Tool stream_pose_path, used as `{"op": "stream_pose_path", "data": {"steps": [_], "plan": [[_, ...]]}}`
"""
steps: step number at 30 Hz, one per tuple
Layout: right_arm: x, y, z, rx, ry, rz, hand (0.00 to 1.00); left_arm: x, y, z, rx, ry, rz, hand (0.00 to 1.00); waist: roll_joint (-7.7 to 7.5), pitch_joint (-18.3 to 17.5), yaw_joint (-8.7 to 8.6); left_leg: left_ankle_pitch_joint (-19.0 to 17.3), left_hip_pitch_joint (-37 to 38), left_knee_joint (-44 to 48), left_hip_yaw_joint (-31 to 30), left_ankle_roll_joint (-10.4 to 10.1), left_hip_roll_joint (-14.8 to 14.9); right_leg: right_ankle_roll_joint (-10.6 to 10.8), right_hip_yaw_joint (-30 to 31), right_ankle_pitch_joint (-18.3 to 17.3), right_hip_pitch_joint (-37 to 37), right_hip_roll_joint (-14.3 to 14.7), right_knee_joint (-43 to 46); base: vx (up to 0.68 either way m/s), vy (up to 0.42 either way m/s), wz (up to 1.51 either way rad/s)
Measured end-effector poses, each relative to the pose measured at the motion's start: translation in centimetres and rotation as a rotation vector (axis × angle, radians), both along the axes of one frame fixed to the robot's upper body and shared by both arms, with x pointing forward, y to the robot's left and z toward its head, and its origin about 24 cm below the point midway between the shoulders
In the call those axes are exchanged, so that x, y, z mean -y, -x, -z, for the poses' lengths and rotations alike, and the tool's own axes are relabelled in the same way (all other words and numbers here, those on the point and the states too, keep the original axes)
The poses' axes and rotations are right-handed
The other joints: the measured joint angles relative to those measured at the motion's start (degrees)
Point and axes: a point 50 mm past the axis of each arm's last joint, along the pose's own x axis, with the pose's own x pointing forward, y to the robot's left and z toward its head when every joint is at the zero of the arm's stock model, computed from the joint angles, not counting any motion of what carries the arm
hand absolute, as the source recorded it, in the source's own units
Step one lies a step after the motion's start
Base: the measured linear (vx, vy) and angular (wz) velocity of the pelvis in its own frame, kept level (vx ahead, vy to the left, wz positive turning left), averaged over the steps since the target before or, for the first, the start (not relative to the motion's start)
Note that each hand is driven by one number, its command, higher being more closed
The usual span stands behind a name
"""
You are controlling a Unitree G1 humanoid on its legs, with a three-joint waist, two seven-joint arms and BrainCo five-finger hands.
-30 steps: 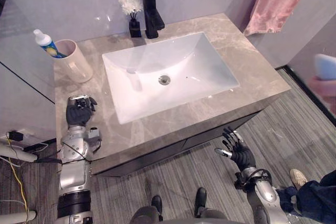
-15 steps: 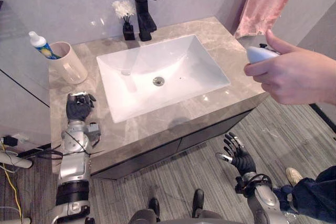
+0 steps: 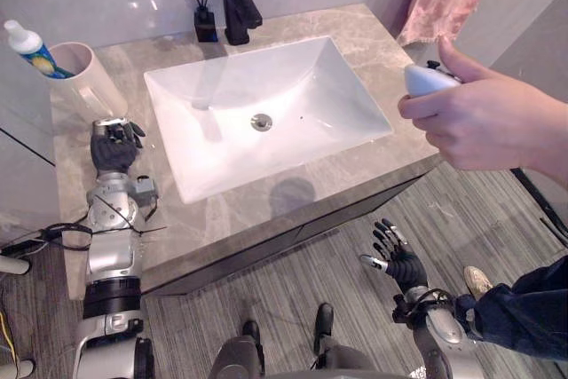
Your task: Organize washtable
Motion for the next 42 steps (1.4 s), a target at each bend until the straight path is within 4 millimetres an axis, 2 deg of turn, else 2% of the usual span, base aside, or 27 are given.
{"op": "stream_pose_path", "data": {"steps": [16,24,27,34,42], "plan": [[0.0,0.0,-0.1,0.006,0.004,0.003,0.0,-1.3,-1.1,-4.6,0.105,-0.04,-0.03,1.0,-0.82,4.3,0.23,-2.0,-2.5,4.3,0.5,0.2,1.8,-0.5,0.8,0.8,-0.8,1.0,-0.1,-0.02,-0.005,-0.03],[0.1,0.1,-0.2,0.013,0.006,0.002,0.0,-1.8,-1.1,-5.6,0.126,-0.059,-0.044,1.0,-1.21,5.2,0.22,-2.5,-2.7,5.0,0.8,0.0,2.4,-0.8,1.2,0.6,-0.8,1.5,-0.2,-0.02,-0.011,-0.03],[0.0,0.0,-0.9,0.045,0.009,0.0,0.0,-1.9,-1.6,-6.0,0.121,-0.061,-0.046,1.0,-1.28,5.2,0.21,-2.5,-2.7,5.2,0.8,0.0,2.5,-0.5,1.2,0.8,-0.8,1.6,-0.2,0.0,0.0,0.0],[0.1,0.0,-1.0,0.059,0.012,0.004,0.0,-1.8,-2.4,-7.5,0.141,-0.08,-0.041,1.0,-2.53,5.9,0.15,-2.6,-2.6,5.3,1.0,0.0,2.7,-0.8,1.4,1.0,-0.8,1.8,-0.2,-0.01,-0.003,-0.01],[0.1,0.0,-1.1,0.064,0.013,0.007,0.0,-2.2,-3.0,-8.8,0.135,-0.11,-0.051,1.0,-3.29,6.6,0.06,-2.8,-2.8,6.0,1.5,-0.3,3.4,-1.5,2.1,1.1,-0.9,2.3,-0.2,-0.03,-0.007,-0.05]]}}
